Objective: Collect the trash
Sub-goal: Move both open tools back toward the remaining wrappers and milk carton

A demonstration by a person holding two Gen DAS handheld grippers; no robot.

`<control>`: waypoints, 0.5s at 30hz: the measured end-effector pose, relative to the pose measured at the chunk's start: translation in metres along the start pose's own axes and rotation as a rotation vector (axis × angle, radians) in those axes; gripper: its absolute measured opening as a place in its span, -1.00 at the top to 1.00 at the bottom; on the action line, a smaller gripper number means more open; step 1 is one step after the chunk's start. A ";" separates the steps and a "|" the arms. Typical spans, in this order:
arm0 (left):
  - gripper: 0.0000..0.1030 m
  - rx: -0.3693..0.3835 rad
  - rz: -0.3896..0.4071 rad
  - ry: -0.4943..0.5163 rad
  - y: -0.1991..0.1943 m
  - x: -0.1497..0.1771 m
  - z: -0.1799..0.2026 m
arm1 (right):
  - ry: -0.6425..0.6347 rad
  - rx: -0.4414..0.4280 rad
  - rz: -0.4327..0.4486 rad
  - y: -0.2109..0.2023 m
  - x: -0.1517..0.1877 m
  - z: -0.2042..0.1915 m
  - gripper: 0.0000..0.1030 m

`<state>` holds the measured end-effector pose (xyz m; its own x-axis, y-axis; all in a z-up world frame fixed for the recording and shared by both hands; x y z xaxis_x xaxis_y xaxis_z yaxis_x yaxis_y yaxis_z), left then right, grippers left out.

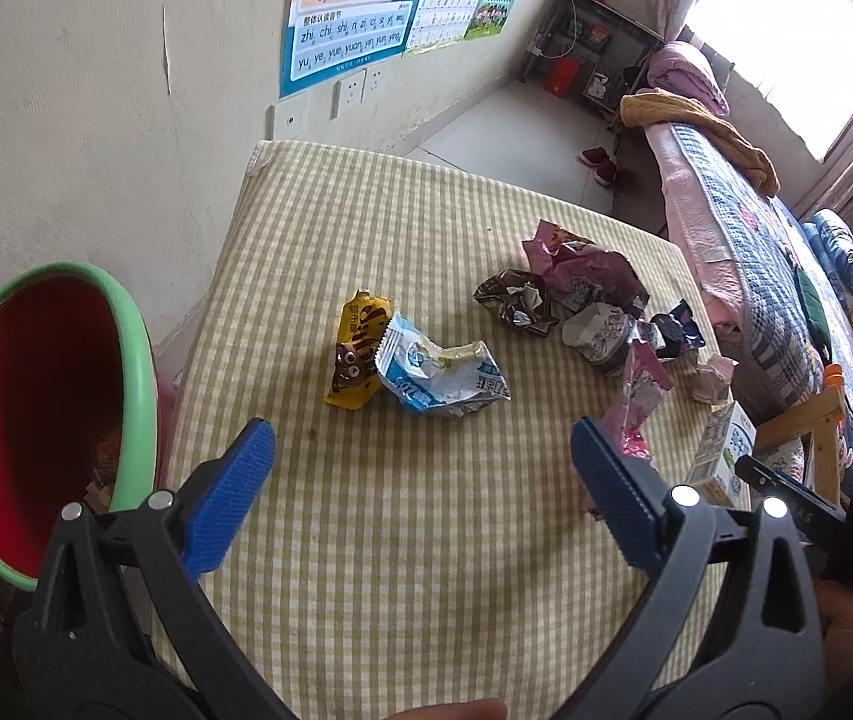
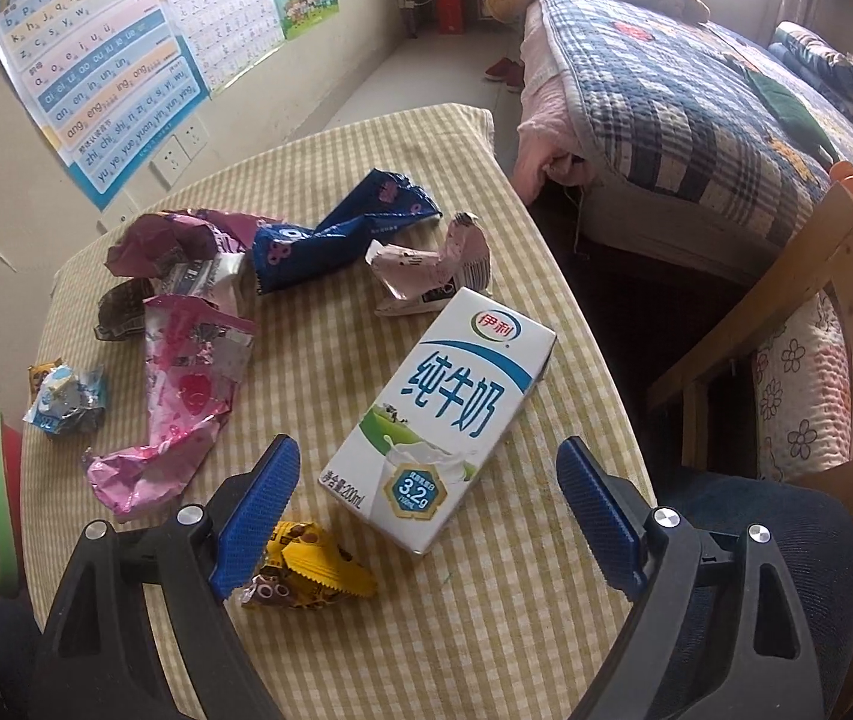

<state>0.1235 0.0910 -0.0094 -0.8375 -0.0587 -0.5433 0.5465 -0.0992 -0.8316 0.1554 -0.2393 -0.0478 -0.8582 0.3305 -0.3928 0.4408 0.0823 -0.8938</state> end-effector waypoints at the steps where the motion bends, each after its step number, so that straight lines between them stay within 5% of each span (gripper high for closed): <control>1: -0.87 -0.004 -0.008 -0.005 0.006 -0.001 -0.002 | 0.004 0.005 -0.008 0.004 0.000 0.001 -0.64; 9: -0.82 -0.022 -0.043 -0.094 0.045 -0.009 -0.033 | 0.019 0.035 -0.036 0.028 -0.011 0.003 -0.64; 15: -0.31 -0.022 -0.058 -0.150 0.069 -0.013 -0.052 | 0.009 0.048 -0.040 0.036 -0.017 -0.001 -0.64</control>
<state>0.1722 0.1363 -0.0660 -0.8580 -0.2011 -0.4727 0.4961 -0.0853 -0.8641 0.1860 -0.2409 -0.0734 -0.8723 0.3368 -0.3546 0.3928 0.0504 -0.9183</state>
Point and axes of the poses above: each gripper's, at about its wrist camera, not at the fingertips, and y roughly the way its jaws point, z to its right, x to its underside, the point moved 3 cm from there along y, roughly the way its jaws point, and after that the axes turned 14 degrees about y, right-handed, at the moved point
